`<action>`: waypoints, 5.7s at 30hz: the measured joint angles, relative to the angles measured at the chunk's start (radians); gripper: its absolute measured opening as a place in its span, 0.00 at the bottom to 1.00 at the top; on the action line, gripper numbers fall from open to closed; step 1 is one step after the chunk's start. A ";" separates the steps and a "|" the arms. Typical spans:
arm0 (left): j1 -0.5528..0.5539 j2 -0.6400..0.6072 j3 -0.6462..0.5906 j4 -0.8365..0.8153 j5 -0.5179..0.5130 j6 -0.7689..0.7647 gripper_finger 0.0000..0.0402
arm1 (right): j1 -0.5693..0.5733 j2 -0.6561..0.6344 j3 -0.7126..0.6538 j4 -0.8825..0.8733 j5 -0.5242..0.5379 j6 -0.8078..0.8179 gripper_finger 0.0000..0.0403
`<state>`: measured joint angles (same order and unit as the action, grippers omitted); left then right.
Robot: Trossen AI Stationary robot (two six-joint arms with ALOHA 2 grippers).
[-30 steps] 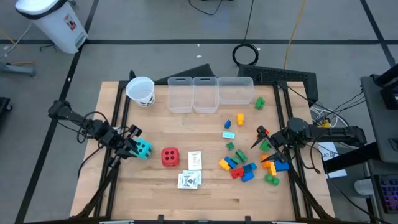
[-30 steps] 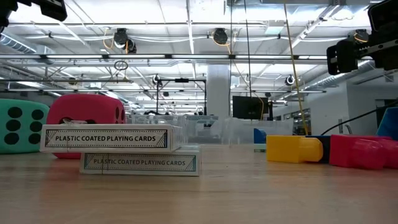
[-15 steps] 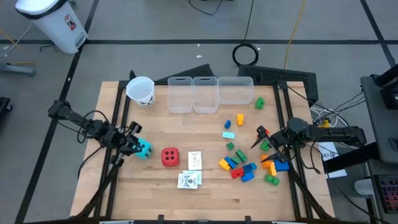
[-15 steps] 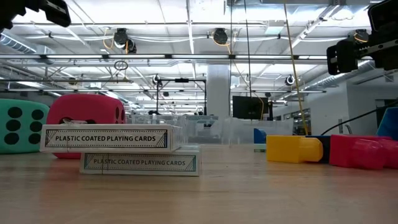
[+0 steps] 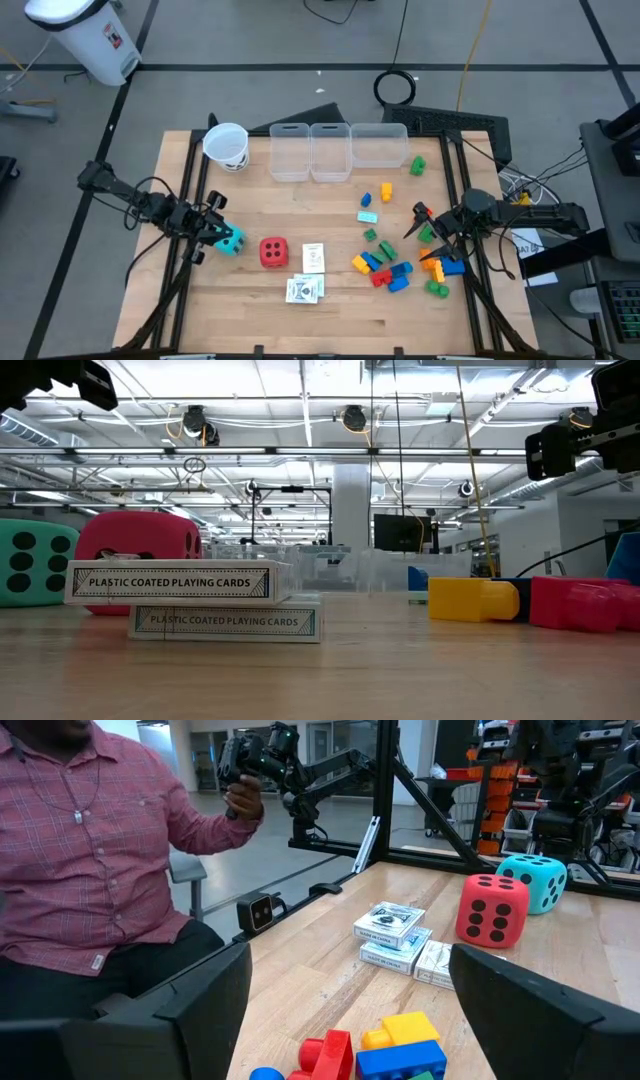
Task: Pick & Place Toys
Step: Put the black deck of cards into the left transparent bin, then put the brown deck of cards into the left transparent bin
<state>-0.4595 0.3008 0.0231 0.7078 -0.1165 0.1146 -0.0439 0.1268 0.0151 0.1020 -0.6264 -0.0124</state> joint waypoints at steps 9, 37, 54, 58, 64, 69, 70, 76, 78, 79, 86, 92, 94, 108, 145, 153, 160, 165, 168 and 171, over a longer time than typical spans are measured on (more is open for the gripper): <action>0.002 0.008 0.000 0.006 -0.249 -0.267 0.16 | 0.000 0.000 0.000 0.000 0.000 0.000 0.78; -0.082 1.343 1.265 -1.259 0.019 -0.169 0.77 | 0.000 0.000 0.000 0.000 0.000 0.000 0.78; 0.014 1.559 1.265 -1.256 -0.007 -0.403 0.78 | 0.000 0.001 0.000 0.002 0.000 0.000 0.78; 0.054 1.559 1.265 -1.253 0.121 -0.423 0.84 | 0.000 0.001 0.000 0.002 0.000 0.000 0.78; 0.052 1.559 1.265 -1.240 0.200 -0.411 0.94 | 0.000 0.001 0.000 0.002 0.000 0.000 0.78; 0.020 1.559 1.265 -1.237 0.187 -0.423 0.99 | 0.000 0.001 0.000 0.002 0.000 0.000 0.78; 0.012 1.559 1.265 -1.237 0.157 -0.424 0.98 | 0.000 0.001 0.000 0.002 0.000 0.000 0.78; -0.017 1.591 1.262 -1.229 0.027 -0.442 0.95 | 0.000 0.000 0.000 0.003 0.000 0.000 0.78; -0.026 1.610 1.262 -1.226 0.002 -0.457 0.95 | 0.000 0.000 0.000 0.003 0.000 0.000 0.78; -0.029 1.619 1.262 -1.228 -0.010 -0.464 0.96 | 0.000 0.000 0.000 0.003 0.000 0.000 0.78; -0.043 1.684 1.265 -1.226 -0.075 -0.448 0.94 | 0.000 0.001 0.000 0.003 0.000 0.000 0.78; -0.046 1.680 1.263 -1.223 -0.101 -0.441 0.88 | 0.000 0.000 0.000 0.003 0.000 0.000 0.78; -0.052 1.680 1.263 -1.222 -0.102 -0.434 0.84 | 0.000 0.000 0.000 0.003 0.000 0.000 0.78; -0.102 1.685 1.339 -1.296 -0.084 -0.326 0.27 | 0.000 0.000 0.000 0.003 0.000 0.000 0.78; 0.978 1.164 0.889 -0.641 0.051 -0.766 0.17 | 0.000 0.000 0.000 0.003 0.000 0.000 0.78; 1.032 1.167 0.777 -0.560 -0.038 -0.805 0.17 | 0.000 0.000 0.000 0.003 0.000 0.000 0.78; 1.014 1.227 0.779 -0.533 -0.067 -0.830 0.27 | 0.000 0.000 0.000 0.003 0.000 0.000 0.78; 1.014 1.293 0.779 -0.485 -0.068 -0.834 0.33 | 0.000 0.000 0.000 0.003 0.000 0.000 0.78; 1.017 1.315 0.779 -0.469 -0.068 -0.831 0.37 | 0.000 0.000 0.000 0.003 0.000 0.000 0.78; 1.027 1.316 0.779 -0.466 -0.076 -0.818 0.42 | 0.000 0.000 0.000 0.003 0.000 0.000 0.78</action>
<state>0.5671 1.6173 0.8017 0.2415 -0.1922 -0.7031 -0.0441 0.1272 0.0148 0.1047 -0.6262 -0.0121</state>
